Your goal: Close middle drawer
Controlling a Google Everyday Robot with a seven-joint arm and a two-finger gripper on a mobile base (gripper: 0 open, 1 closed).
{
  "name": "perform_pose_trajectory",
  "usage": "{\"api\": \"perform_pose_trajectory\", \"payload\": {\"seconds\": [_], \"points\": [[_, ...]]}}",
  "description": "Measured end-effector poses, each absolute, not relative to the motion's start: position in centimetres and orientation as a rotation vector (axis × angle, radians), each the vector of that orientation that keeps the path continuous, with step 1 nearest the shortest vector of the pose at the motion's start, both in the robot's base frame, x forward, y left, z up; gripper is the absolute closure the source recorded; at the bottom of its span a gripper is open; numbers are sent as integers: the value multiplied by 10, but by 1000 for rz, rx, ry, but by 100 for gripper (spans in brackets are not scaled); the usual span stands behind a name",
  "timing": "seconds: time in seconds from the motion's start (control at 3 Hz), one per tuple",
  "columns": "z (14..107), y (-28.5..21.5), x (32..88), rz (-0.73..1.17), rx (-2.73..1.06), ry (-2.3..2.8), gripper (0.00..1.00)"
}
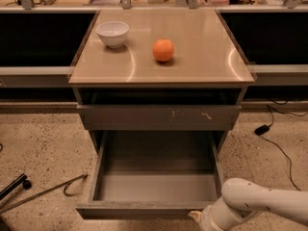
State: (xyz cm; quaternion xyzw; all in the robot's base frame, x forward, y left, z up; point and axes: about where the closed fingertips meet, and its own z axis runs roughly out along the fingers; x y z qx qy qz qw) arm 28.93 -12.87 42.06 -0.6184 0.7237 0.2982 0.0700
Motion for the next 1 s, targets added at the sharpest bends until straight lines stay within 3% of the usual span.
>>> {"api": "perform_pose_trajectory", "payload": {"seconds": [1.0], "points": [[408,-75,326,1002,-1879,2015,0]]}}
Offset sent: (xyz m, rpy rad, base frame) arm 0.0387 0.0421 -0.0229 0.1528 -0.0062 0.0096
